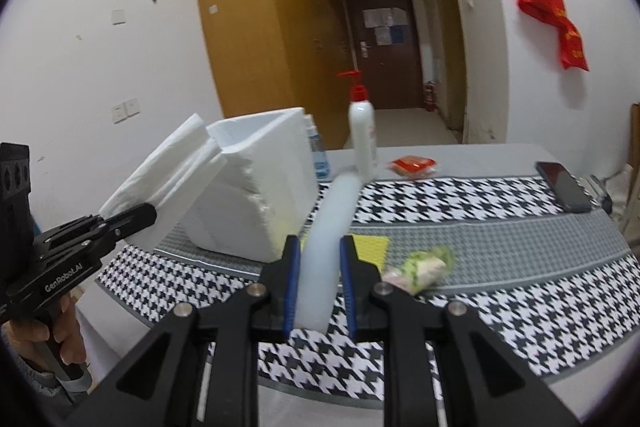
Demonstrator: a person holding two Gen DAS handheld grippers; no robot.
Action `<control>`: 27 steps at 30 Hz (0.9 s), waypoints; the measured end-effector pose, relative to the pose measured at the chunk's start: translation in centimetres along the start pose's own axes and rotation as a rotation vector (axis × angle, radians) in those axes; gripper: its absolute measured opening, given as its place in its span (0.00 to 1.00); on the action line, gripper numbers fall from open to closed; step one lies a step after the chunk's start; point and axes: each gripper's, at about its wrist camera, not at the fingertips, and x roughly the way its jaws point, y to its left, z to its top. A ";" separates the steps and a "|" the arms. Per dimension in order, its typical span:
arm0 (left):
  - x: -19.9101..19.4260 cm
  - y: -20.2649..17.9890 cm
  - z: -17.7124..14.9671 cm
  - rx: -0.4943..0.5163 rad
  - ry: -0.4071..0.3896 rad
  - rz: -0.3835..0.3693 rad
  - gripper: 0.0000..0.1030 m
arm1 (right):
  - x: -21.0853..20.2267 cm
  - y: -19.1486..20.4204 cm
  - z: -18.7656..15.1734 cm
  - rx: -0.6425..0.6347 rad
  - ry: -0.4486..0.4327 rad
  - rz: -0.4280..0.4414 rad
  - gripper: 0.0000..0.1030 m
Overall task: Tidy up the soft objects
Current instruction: 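Lift the foam roller with the right gripper while the left gripper lifts the tissue, then carry the foam roller and tissue with both grippers toward the white foam box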
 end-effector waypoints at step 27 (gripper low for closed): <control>-3.8 2.3 2.8 -0.043 -0.119 0.153 0.07 | 1.9 4.6 4.2 -0.142 -0.037 0.107 0.21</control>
